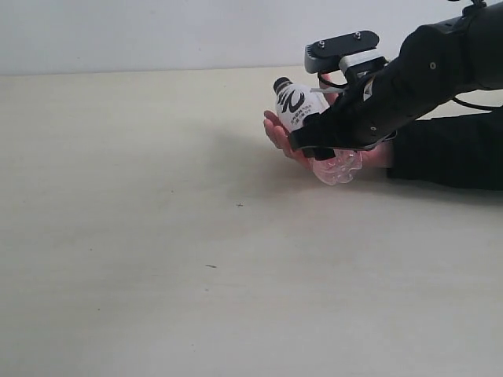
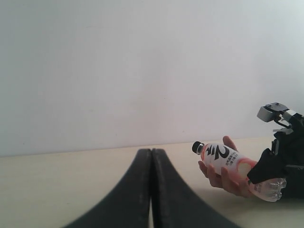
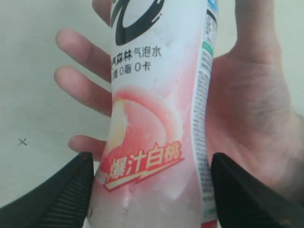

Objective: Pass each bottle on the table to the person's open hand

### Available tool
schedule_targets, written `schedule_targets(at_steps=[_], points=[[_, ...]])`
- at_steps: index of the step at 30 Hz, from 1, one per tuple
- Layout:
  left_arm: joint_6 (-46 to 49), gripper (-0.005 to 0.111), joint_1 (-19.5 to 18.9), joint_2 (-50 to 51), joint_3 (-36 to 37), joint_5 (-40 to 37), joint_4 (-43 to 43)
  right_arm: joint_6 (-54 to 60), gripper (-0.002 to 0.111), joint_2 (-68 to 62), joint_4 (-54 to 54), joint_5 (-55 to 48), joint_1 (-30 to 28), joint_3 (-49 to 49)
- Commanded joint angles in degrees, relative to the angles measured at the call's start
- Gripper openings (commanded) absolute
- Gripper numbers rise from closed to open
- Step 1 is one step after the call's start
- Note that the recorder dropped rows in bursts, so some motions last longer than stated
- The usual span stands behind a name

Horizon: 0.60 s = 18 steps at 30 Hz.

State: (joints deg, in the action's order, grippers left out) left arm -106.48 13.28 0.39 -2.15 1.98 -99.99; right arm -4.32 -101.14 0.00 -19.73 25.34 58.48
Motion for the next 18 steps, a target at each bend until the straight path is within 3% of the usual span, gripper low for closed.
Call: schedule_targets(at_steps=[1, 3, 7, 18], points=[[-0.2, 0.000, -0.1, -0.4, 0.2, 0.1, 0.0, -0.2, 0.066, -0.2, -0.6, 0.1, -0.2, -0.2], [-0.2, 0.000, -0.1, -0.4, 0.2, 0.1, 0.0, -0.2, 0.077, -0.2, -0.4, 0.1, -0.2, -0.2], [-0.2, 0.000, -0.1, -0.4, 0.2, 0.1, 0.0, -0.2, 0.086, -0.2, -0.4, 0.4, -0.2, -0.2], [-0.2, 0.000, -0.1, -0.4, 0.2, 0.1, 0.0, -0.2, 0.088, 5.2, -1.4, 0.9, -0.2, -0.2]])
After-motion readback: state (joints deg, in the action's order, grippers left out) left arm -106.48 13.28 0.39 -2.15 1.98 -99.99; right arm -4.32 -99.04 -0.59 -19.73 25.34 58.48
